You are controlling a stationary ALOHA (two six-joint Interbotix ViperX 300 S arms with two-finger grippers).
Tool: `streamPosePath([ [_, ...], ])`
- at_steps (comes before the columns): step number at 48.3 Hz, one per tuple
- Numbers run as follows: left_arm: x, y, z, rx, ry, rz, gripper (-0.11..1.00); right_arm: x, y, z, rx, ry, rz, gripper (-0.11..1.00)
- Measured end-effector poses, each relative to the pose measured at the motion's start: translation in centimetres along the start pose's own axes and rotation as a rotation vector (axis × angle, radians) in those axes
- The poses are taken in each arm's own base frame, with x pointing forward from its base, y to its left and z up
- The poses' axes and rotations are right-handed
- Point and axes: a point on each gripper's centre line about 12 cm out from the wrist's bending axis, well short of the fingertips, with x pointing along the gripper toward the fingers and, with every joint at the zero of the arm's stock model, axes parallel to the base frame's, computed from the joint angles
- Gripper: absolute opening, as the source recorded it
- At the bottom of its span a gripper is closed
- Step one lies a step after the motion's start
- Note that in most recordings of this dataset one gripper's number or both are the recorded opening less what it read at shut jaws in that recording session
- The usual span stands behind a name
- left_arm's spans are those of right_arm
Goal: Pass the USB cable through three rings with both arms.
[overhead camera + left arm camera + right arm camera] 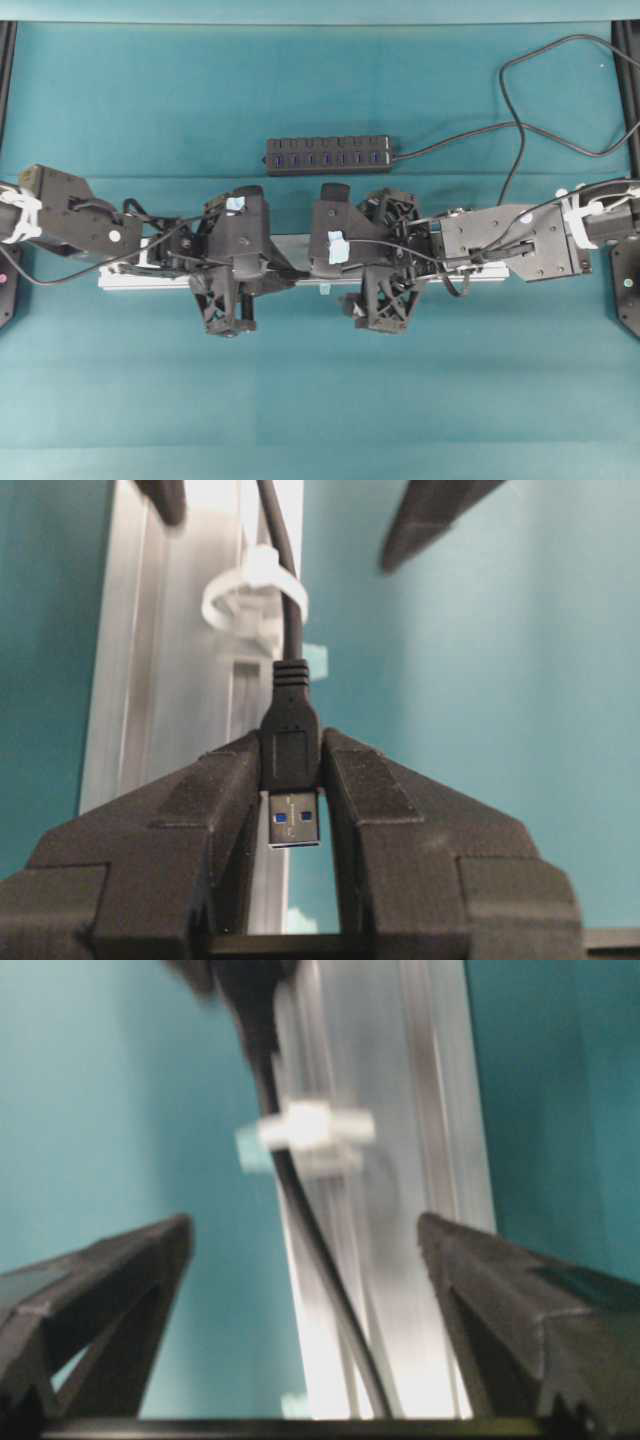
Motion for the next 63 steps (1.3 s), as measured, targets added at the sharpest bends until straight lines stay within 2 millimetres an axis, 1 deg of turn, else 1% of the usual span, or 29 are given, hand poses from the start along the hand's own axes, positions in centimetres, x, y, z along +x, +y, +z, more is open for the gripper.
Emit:
streamPosePath([
  [7, -1.1, 0.0, -0.2, 0.003, 0.014, 0.0, 0.22, -0.3, -0.1, 0.0, -0.001, 0.01, -0.005, 0.82],
  [11, -1.9, -0.1, -0.1, 0.005, 0.015, -0.001, 0.22, -0.5, 0.0, 0.3, -0.001, -0.001, -0.003, 0.81],
  [23, -5.1, 0.0, 0.9, 0.016, -0.038, 0.0, 0.22, -1.4, 0.2, 2.6, -0.022, -0.063, -0.005, 0.81],
  [30, -6.1, -0.1, 1.0, 0.022, -0.06, -0.001, 0.22, -2.0, 0.3, 4.1, -0.042, -0.113, -0.009, 0.81],
  [44, -6.3, -0.1, 1.0, 0.023, -0.063, -0.001, 0.22, -2.3, 0.9, 6.8, -0.047, -0.239, 0.022, 0.8],
  [50, -6.3, -0.1, 1.0, 0.023, -0.064, -0.001, 0.22, -2.1, 1.0, 7.2, -0.05, -0.258, 0.027, 0.8],
  [63, -6.3, 0.0, 1.0, 0.024, -0.064, 0.0, 0.22, -1.3, 1.0, 7.2, -0.052, -0.249, 0.027, 0.79],
])
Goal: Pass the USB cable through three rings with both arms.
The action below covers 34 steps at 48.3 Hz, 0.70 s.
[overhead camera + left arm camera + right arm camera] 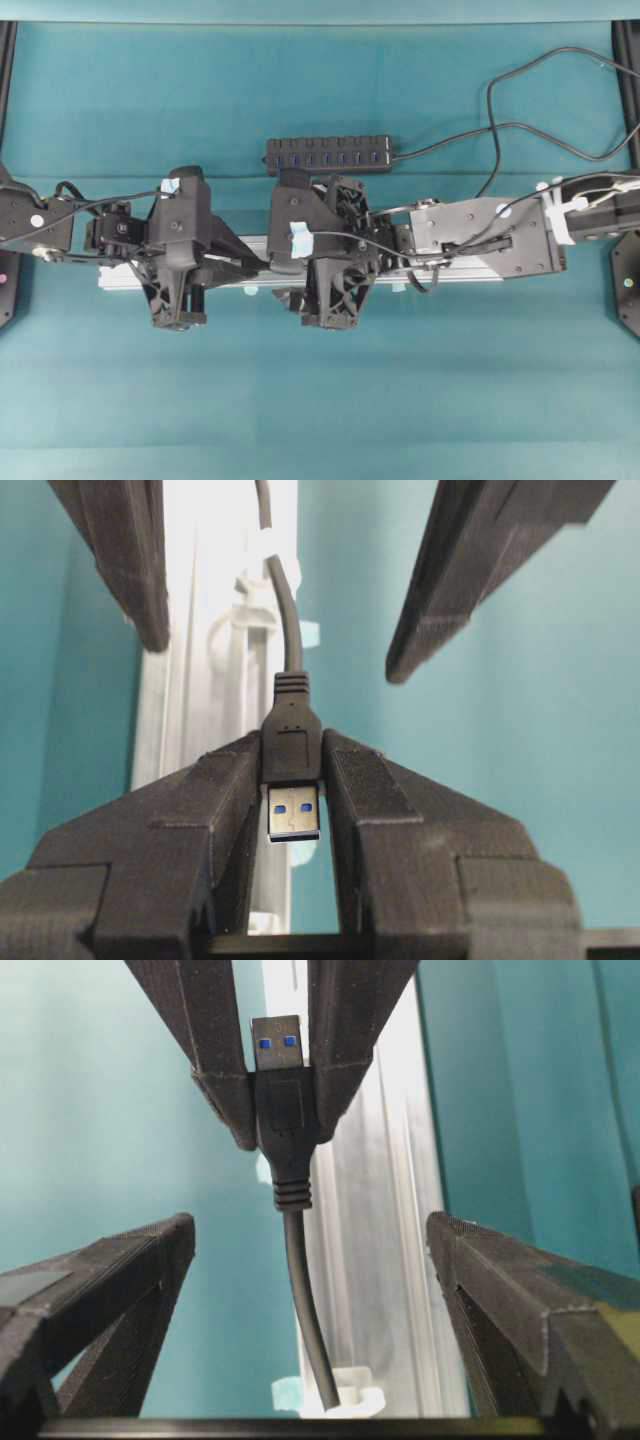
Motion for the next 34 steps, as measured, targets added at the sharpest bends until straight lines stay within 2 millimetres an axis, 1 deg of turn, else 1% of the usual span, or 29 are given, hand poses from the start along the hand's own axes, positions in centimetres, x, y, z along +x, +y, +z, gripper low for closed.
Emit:
streamPosePath([
  [3, 0.0, 0.0, 0.0, -0.002, 0.0, 0.0, 0.22, 0.2, 0.02, -0.02, 0.001, 0.002, 0.0, 0.79],
  [8, 0.0, 0.0, 0.0, -0.002, 0.0, 0.0, 0.22, 0.6, 0.06, 0.05, 0.0, 0.003, 0.001, 0.75],
  [12, 0.0, 0.0, 0.0, -0.002, 0.0, 0.0, 0.22, 0.8, 0.09, 0.23, 0.0, 0.0, 0.001, 0.68],
  [14, 0.0, 0.0, 0.0, -0.002, 0.0, 0.0, 0.22, 0.81, 0.1, 0.38, 0.0, -0.003, 0.001, 0.61],
  [22, 0.0, 0.0, 0.0, -0.003, 0.0, 0.0, 0.22, 0.94, 0.12, 0.6, 0.005, -0.004, 0.002, 0.22],
  [26, 0.0, 0.0, 0.0, -0.002, 0.0, 0.0, 0.22, 0.93, 0.11, 0.63, 0.0, -0.003, 0.0, 0.05],
  [30, 0.0, 0.0, 0.0, 0.0, 0.0, 0.0, 0.22, 0.93, 0.11, 0.63, 0.0, -0.003, 0.0, -0.04],
  [34, 0.0, 0.05, 0.0, -0.001, 0.0, 0.001, 0.22, 0.92, 0.17, 0.61, -0.001, -0.002, 0.0, -0.07],
])
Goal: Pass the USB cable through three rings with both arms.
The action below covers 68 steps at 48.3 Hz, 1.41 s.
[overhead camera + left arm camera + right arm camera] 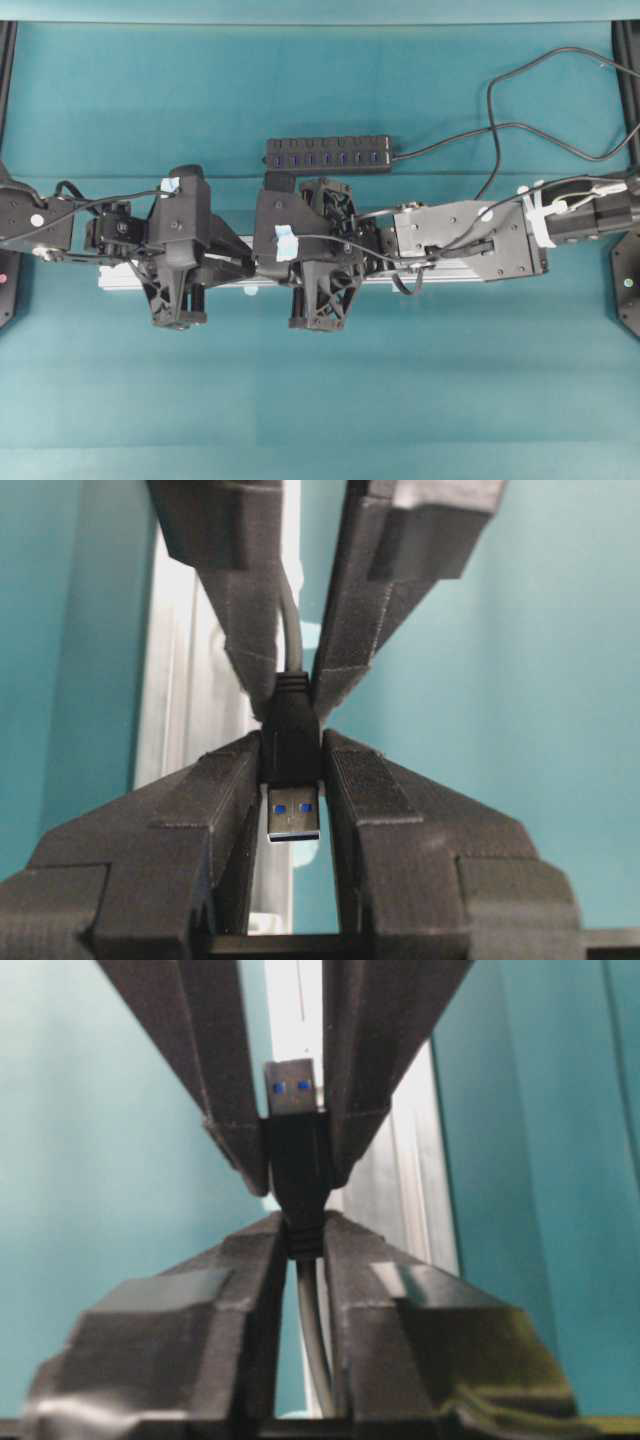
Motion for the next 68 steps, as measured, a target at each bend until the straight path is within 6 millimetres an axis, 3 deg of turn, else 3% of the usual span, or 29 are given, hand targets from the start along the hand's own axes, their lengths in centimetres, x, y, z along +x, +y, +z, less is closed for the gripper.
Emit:
streamPosePath([
  [19, 0.0, 0.2, 0.0, -0.024, 0.0, 0.005, 0.25, 0.1, 0.0, -0.2, -0.001, 0.015, -0.003, -0.07],
  [28, -0.4, 0.5, 0.4, -0.037, -0.016, 0.013, 0.8, 0.0, -0.1, -0.6, -0.001, 0.059, -0.017, -0.07],
  [31, -0.8, 0.4, 0.8, -0.044, -0.036, 0.008, 0.91, 0.1, -0.2, -0.8, -0.001, 0.078, -0.023, -0.07],
  [40, -2.8, 0.3, 1.6, -0.082, -0.083, 0.005, 0.77, 0.5, -0.3, -0.5, 0.001, 0.124, -0.042, -0.07],
  [68, -11.7, 0.3, 0.2, -0.2, -0.221, -0.015, 0.76, 3.1, -0.4, -1.4, -0.003, 0.255, -0.077, -0.07],
])
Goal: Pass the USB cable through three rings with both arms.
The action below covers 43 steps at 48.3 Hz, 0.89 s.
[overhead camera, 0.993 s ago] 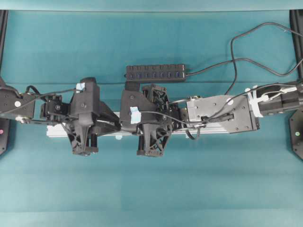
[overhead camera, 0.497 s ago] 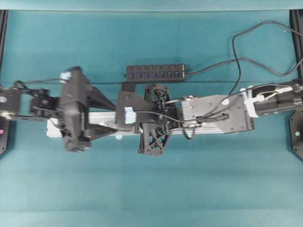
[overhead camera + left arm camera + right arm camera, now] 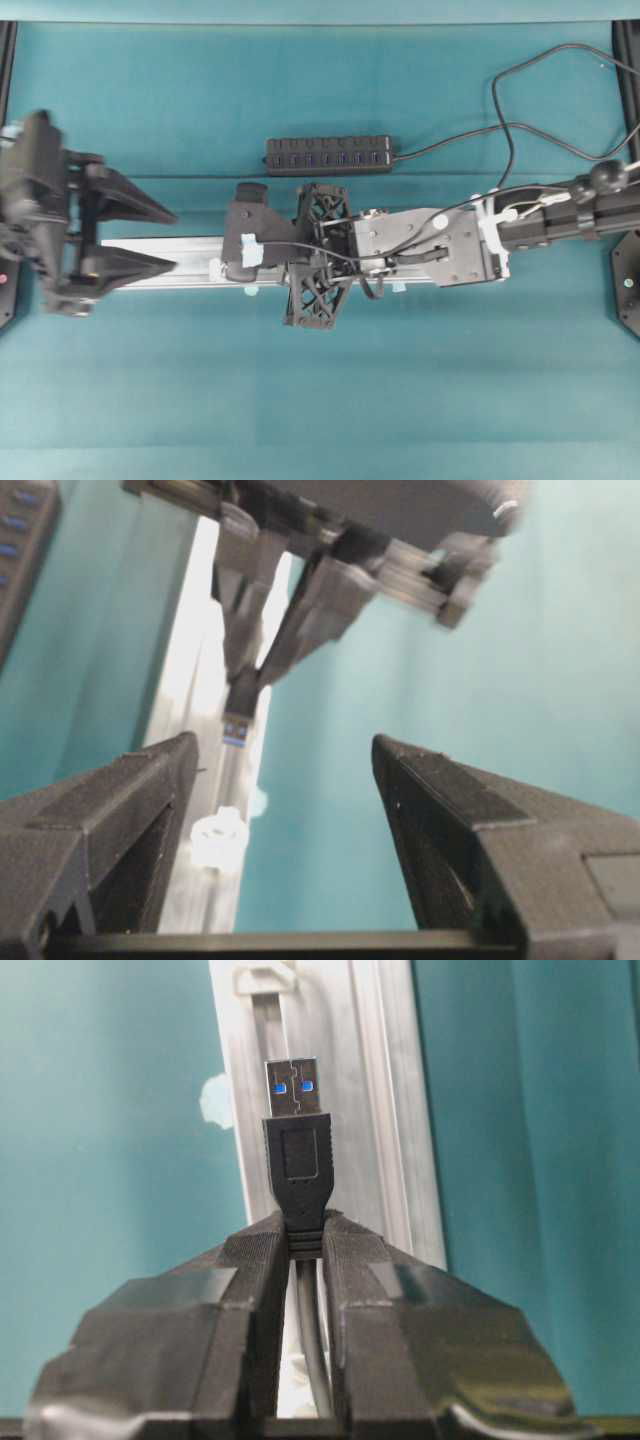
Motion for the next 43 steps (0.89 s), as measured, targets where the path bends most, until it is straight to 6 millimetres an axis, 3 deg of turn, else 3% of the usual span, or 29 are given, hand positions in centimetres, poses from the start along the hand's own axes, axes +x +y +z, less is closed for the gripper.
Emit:
streamPosePath([
  [18, -3.8, 0.2, -0.2, 0.007, 0.013, 0.013, 0.76, 1.7, 0.7, 0.4, -0.033, 0.022, 0.001, -0.07],
  [43, -4.4, 0.4, -0.7, 0.016, 0.018, 0.017, 0.75, 2.3, 0.3, 2.1, -0.044, -0.007, -0.003, -0.07],
])
